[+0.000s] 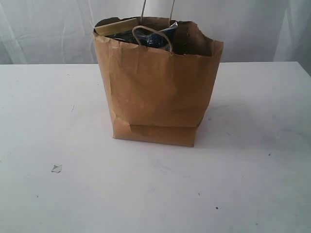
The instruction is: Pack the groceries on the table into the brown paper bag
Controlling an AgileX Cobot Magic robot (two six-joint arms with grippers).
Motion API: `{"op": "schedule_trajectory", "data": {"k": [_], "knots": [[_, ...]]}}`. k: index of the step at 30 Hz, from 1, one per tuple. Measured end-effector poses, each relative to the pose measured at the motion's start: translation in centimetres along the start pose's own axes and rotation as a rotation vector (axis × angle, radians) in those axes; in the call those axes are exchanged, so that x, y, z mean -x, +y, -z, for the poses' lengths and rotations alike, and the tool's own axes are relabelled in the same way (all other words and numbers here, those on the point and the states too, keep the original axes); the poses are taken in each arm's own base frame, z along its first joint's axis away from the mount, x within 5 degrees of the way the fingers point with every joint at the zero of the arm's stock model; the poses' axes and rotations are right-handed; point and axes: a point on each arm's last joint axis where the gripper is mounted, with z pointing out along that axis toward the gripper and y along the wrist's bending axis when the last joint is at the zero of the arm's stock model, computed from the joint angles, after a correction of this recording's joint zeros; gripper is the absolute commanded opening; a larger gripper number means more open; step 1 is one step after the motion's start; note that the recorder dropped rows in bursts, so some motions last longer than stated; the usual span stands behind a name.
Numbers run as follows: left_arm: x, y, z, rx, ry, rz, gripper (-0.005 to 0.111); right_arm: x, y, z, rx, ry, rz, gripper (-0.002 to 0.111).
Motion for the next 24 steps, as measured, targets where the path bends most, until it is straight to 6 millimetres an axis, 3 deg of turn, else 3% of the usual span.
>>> {"op": "schedule_trajectory", "data": {"k": [3, 6, 11, 19, 24], "knots": [[0.0, 0.0, 0.0, 0.000, 0.001, 0.002, 0.000, 1.1, -0.1, 0.7, -0.022, -0.170, 0.109, 0.000], [-0.1, 0.1, 0.0, 0.003, 0.006, 0.005, 0.000, 1.4, -0.2, 0.9, -0.061, -0.219, 0.184, 0.000], [-0.1, 0.1, 0.1, -0.002, -0.001, 0.010, 0.000, 1.2, -0.1, 0.8, -0.045, -0.190, 0.291, 0.000], [-0.1, 0.2, 0.2, -0.003, -0.002, 0.009, 0.000, 1.1, 0.1, 0.8, -0.003, -0.180, 0.325, 0.000], [-0.1, 0.2, 0.2, -0.003, -0.002, 0.009, 0.000, 0.1, 0.0, 0.7, 0.023, -0.073, 0.356, 0.000]]}}
